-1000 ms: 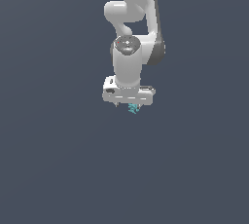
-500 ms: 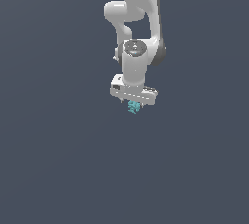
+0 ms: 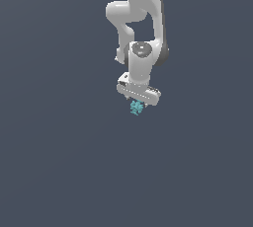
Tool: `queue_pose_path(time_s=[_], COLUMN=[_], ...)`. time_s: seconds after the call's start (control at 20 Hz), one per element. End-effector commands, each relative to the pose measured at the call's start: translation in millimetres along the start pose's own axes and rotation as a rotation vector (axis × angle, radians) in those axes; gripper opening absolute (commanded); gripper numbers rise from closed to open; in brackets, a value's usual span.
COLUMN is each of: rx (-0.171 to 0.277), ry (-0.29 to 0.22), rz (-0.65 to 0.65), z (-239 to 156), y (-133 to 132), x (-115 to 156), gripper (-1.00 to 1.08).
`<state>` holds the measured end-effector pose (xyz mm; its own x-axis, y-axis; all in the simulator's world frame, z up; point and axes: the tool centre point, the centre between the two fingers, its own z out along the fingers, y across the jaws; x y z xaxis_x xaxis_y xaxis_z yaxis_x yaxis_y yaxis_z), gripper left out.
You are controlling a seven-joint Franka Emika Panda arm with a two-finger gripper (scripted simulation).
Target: Pick up the object and move it to a goal position.
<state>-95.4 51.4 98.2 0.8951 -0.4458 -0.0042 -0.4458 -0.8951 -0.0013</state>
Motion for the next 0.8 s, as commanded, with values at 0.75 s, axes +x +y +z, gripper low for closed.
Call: queue_pose_path(time_s=[0.75], rx=[-0.001], ry=[0.004], rz=[0.06], z=[18.4], y=[2.1], x=[-14.7], gripper=[1.0])
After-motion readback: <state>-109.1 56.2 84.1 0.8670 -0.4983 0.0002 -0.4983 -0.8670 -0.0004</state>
